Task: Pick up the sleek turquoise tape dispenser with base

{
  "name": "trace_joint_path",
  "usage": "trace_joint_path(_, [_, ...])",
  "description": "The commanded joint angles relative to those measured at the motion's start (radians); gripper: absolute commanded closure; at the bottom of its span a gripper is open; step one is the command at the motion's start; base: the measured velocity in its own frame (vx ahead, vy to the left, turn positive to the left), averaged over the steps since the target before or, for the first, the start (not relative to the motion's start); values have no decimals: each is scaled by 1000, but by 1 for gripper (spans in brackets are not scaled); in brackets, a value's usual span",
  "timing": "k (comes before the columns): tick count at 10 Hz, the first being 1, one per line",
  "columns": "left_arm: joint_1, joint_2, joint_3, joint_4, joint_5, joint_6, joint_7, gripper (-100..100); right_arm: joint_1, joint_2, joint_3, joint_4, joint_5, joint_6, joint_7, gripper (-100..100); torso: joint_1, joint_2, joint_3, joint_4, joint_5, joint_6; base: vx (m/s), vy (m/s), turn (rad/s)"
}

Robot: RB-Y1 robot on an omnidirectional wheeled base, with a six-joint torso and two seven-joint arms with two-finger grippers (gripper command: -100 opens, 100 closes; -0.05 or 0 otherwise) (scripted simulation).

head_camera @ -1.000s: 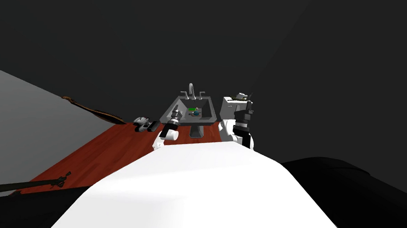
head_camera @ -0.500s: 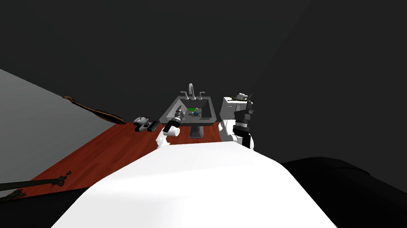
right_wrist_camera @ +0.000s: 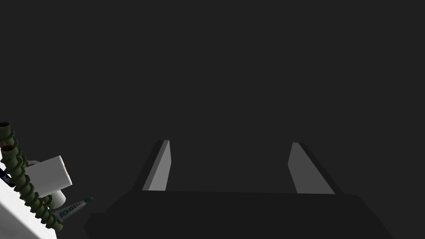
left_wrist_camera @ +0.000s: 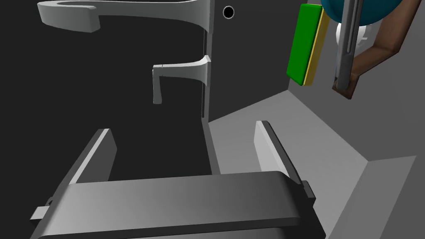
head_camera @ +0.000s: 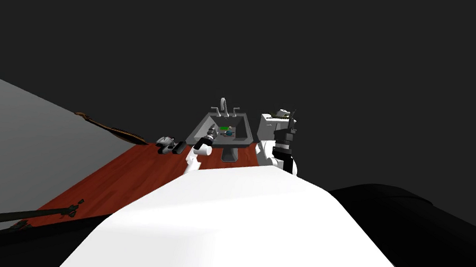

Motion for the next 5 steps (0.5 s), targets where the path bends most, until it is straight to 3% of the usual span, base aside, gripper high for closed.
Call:
trace_joint_path(1, [-19,9,-1,28,12,38,5,-100,0,0,0,0,0,0,0,0,0,0,0,0,0,0,14,-22,9])
trace_joint_path(2, [-63,13,0,62,24,79,10,-100,0,0,0,0,0,0,0,0,0,0,0,0,0,0,13,-26,26])
trace_joint_path(5, [-117,15,2,137,35,143,16,-100,0,0,0,0,0,0,0,0,0,0,0,0,0,0,12,-23,20])
